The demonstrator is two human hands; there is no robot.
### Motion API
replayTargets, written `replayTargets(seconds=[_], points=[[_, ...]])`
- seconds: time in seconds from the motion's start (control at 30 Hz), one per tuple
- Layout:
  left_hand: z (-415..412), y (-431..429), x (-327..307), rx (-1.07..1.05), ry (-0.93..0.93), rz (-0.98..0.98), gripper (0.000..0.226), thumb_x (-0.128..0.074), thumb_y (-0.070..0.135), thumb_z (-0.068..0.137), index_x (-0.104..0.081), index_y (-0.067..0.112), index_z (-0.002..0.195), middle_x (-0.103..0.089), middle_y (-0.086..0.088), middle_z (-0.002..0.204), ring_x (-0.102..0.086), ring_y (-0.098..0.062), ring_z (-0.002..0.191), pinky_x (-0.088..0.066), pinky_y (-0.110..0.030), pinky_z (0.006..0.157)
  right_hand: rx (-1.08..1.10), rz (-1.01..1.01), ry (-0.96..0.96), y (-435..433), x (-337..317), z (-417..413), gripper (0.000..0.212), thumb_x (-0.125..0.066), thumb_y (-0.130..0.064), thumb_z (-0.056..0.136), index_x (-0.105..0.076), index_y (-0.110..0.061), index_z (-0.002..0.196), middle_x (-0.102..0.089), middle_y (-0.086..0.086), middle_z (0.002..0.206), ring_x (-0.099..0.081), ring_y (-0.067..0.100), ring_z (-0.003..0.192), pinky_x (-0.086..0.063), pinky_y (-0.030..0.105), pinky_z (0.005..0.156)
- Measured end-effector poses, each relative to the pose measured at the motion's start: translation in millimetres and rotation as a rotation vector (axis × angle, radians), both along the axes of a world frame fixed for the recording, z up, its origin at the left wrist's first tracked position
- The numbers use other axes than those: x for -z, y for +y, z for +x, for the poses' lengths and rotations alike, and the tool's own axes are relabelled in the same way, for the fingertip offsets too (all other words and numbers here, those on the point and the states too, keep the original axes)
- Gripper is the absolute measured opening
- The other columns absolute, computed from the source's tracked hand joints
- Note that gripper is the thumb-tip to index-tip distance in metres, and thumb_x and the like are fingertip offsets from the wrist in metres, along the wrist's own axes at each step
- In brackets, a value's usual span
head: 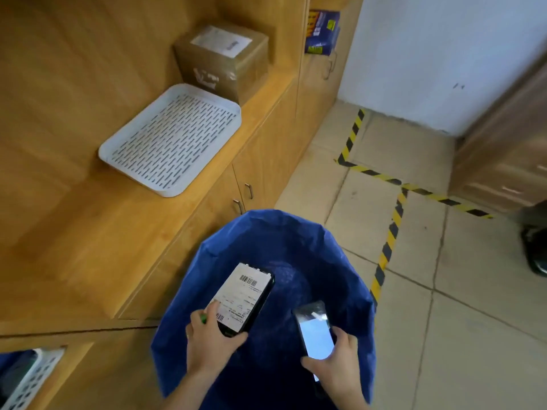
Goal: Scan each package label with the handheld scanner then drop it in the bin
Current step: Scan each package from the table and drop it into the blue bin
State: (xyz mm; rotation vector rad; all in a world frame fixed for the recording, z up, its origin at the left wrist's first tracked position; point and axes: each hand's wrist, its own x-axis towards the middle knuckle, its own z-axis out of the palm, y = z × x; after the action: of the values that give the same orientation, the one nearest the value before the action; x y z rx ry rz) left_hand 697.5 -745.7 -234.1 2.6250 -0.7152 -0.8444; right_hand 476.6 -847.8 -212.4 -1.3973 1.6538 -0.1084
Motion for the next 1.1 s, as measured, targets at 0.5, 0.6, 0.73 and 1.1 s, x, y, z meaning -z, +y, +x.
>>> replayTargets(seconds=[0.5, 0.6, 0.73, 1.1], points=[[5.7, -62.5, 313.4, 0.006, 0.096, 0.136, 0.091, -0.077, 0.052, 0.067, -0.028, 0.031, 0.142, -0.025, -0.006, 0.132, -0.035, -0.027, 0.116, -0.047, -0.034, 0.088, 0.119, 0.112, 0.122, -23.1, 310.3, 51.5, 0.091, -0.087, -0.015, 0.049, -0.046, -0.003, 0.129, -0.042, 0.013, 0.121, -0.038, 0.014, 0.093, -0.042, 0.031, 0.083], [6.9, -64.5, 366.0, 0.009, 0.085, 0.201, 0.094, -0.074, 0.057, 0.07, -0.023, 0.032, 0.145, -0.022, -0.007, 0.134, -0.035, -0.028, 0.117, -0.045, -0.033, 0.085, 0.08, 0.091, 0.124, -22.2, 361.4, 53.7, 0.088, -0.086, -0.014, 0.048, -0.048, -0.002, 0.126, -0.045, 0.01, 0.114, -0.031, 0.009, 0.09, -0.04, 0.029, 0.083], [11.1, -69.3, 425.5, -0.017, 0.08, 0.203, 0.095, -0.071, 0.06, 0.07, -0.02, 0.033, 0.146, -0.021, -0.008, 0.131, -0.034, -0.029, 0.115, -0.042, -0.033, 0.08, 0.034, 0.056, 0.126, -24.6, 414.9, 63.1, 0.087, -0.085, -0.013, 0.046, -0.05, 0.002, 0.124, -0.038, 0.002, 0.098, -0.042, 0.029, 0.11, -0.043, 0.035, 0.093], [31.2, -77.7, 500.7, -0.081, 0.088, 0.215, 0.105, -0.072, 0.065, 0.067, -0.015, 0.032, 0.149, -0.013, -0.007, 0.128, -0.026, -0.026, 0.118, -0.041, -0.039, 0.097, 0.05, 0.076, 0.071, -26.9, 478.8, 81.8, 0.091, -0.086, -0.011, 0.044, -0.047, 0.0, 0.126, -0.04, 0.013, 0.121, -0.05, 0.028, 0.109, -0.041, 0.029, 0.096]])
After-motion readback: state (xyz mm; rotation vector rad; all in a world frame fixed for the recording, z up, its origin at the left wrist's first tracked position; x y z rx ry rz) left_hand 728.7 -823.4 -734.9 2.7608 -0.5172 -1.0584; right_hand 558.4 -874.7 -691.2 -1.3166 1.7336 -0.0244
